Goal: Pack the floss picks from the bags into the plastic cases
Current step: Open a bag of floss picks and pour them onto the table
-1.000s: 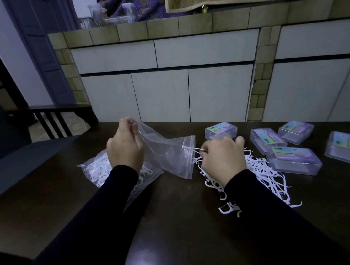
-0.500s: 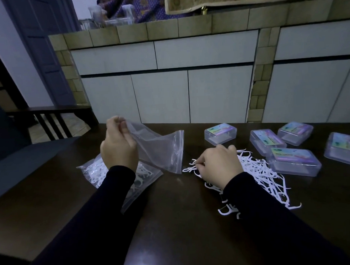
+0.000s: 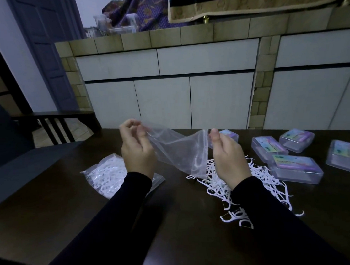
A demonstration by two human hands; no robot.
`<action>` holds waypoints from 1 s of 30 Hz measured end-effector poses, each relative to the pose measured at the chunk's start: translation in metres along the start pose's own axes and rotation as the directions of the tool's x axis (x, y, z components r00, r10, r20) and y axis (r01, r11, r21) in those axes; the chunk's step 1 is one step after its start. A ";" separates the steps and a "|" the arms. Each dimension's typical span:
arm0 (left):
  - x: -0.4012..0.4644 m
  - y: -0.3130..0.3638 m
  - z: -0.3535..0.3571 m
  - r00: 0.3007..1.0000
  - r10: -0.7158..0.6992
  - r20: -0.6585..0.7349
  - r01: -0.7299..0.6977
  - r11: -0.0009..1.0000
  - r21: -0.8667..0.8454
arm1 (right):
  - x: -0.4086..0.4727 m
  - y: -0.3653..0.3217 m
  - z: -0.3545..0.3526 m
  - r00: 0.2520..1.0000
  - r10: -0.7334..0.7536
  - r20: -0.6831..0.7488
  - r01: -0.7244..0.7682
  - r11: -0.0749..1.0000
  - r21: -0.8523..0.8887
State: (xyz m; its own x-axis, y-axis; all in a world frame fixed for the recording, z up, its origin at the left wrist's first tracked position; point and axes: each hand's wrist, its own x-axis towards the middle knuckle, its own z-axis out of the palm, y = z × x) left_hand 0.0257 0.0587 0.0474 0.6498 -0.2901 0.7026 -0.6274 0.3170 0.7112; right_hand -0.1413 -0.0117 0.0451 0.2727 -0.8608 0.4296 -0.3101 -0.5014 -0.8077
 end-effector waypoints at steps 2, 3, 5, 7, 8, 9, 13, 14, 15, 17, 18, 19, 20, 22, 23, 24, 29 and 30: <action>-0.005 0.002 0.002 0.998 0.007 0.059 -0.004 0.998 -0.063 | -0.001 0.001 0.000 1.000 -0.017 0.021 0.016 1.000 0.013; -0.007 0.005 0.003 0.996 0.007 0.091 0.002 0.995 -0.098 | 0.000 0.002 0.001 1.000 -0.003 0.018 0.003 0.999 0.032; -0.011 0.009 0.004 0.988 -0.021 0.154 0.051 0.980 -0.193 | 0.003 0.006 0.002 0.999 0.039 -0.027 -0.036 0.992 0.120; -0.012 0.010 0.006 0.977 -0.086 0.193 0.140 0.947 -0.289 | 0.006 0.007 0.001 0.993 0.079 -0.086 -0.059 0.976 0.210; -0.010 0.009 0.007 0.967 -0.140 0.214 0.204 0.927 -0.316 | 0.007 0.010 0.001 0.990 0.082 -0.112 -0.055 0.971 0.232; -0.008 0.008 0.008 0.947 -0.210 0.242 0.283 0.902 -0.325 | 0.008 0.011 0.001 0.988 0.079 -0.134 -0.045 0.969 0.242; -0.002 0.009 0.007 0.822 -0.462 0.331 0.544 0.809 -0.223 | 0.008 0.010 0.001 0.979 0.054 -0.198 0.008 0.954 0.301; -0.002 0.009 0.007 0.816 -0.475 0.329 0.555 0.802 -0.219 | 0.009 0.011 0.002 0.976 0.055 -0.212 0.015 0.948 0.317; -0.003 0.010 0.007 0.818 -0.479 0.320 0.556 0.799 -0.228 | 0.010 0.012 0.003 0.972 0.069 -0.227 0.011 0.943 0.333; -0.003 0.011 0.006 0.838 -0.464 0.287 0.532 0.811 -0.242 | 0.015 0.017 0.004 0.960 0.123 -0.250 -0.016 0.920 0.391; -0.003 0.009 0.005 0.852 -0.445 0.275 0.508 0.831 -0.228 | 0.016 0.018 0.005 0.952 0.154 -0.263 -0.030 0.907 0.420; -0.002 0.008 0.004 0.867 -0.420 0.269 0.478 0.853 -0.209 | 0.016 0.019 0.004 0.946 0.173 -0.276 -0.038 0.899 0.437; -0.001 0.007 0.003 0.879 -0.389 0.274 0.446 0.874 -0.190 | 0.015 0.019 0.004 0.941 0.177 -0.287 -0.035 0.897 0.440; 0.002 0.003 0.001 0.876 -0.371 0.307 0.435 0.883 -0.174 | 0.015 0.020 0.003 0.943 0.171 -0.286 -0.034 0.902 0.429; 0.003 0.001 0.000 0.871 -0.377 0.314 0.444 0.878 -0.177 | 0.015 0.021 0.003 0.947 0.171 -0.273 -0.042 0.906 0.422; 0.004 0.000 -0.001 0.871 -0.382 0.308 0.448 0.876 -0.180 | 0.015 0.022 0.003 0.953 0.169 -0.253 -0.051 0.908 0.416; 0.006 -0.001 -0.006 0.915 -0.296 0.275 0.346 0.926 -0.154 | 0.014 0.024 0.003 0.976 0.166 -0.139 -0.110 0.933 0.343; 0.006 0.000 -0.008 0.913 -0.283 0.295 0.338 0.929 -0.153 | 0.014 0.024 0.002 0.977 0.159 -0.141 -0.103 0.935 0.339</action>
State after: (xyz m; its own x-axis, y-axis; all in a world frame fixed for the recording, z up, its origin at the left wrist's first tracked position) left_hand 0.0329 0.0637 0.0515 0.6443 -0.6209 0.4466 -0.2971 0.3348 0.8942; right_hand -0.1428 -0.0356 0.0307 0.0886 -0.9330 0.3488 -0.0091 -0.3510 -0.9363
